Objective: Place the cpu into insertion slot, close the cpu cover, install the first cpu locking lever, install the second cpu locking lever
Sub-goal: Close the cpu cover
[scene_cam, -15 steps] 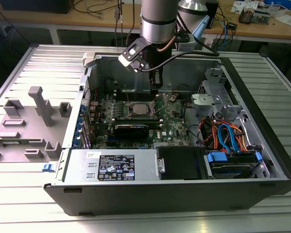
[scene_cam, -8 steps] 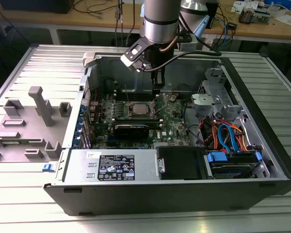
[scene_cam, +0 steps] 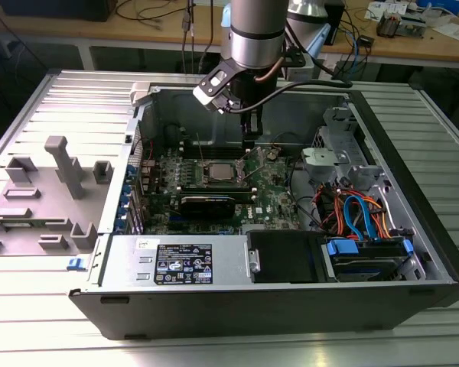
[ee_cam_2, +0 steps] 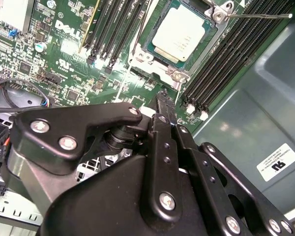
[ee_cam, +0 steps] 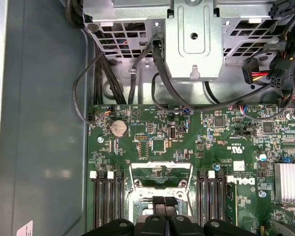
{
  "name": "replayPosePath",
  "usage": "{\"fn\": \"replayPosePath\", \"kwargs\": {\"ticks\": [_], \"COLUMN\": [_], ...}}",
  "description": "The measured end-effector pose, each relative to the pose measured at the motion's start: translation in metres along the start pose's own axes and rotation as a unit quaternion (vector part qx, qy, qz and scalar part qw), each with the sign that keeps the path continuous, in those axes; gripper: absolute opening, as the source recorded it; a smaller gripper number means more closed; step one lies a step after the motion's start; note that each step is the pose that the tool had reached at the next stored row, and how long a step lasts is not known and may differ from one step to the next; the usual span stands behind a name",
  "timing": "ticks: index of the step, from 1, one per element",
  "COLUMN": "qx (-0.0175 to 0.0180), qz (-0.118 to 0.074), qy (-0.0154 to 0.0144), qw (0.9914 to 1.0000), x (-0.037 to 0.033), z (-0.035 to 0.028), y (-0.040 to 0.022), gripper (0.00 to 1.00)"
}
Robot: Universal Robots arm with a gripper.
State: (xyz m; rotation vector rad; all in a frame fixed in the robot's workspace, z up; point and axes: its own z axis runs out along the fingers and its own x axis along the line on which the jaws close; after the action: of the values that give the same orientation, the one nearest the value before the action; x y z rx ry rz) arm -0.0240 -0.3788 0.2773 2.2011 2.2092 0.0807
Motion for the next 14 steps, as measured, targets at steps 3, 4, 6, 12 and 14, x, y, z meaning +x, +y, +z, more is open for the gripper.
{"fn": "replayPosePath", "kwargs": {"ticks": [3, 4, 6, 12, 14], "qx": [0.0, 0.0, 0.0, 0.0003, 0.0005], "qz": [0.0, 0.0, 0.0, 0.0, 0.0], "qy": [0.0, 0.0, 0.0, 0.0, 0.0], "qw": [1.0, 1.0, 1.0, 1.0, 1.0], "x": [0.0, 0.0, 0.0, 0.0, 0.0], "z": [0.0, 0.0, 0.0001, 0.0003, 0.0006], "y": [0.0001, 0.0001, 0.0005, 0.0035, 0.0063], "gripper": [0.11, 0.11, 0.11, 0.11, 0.11]}}
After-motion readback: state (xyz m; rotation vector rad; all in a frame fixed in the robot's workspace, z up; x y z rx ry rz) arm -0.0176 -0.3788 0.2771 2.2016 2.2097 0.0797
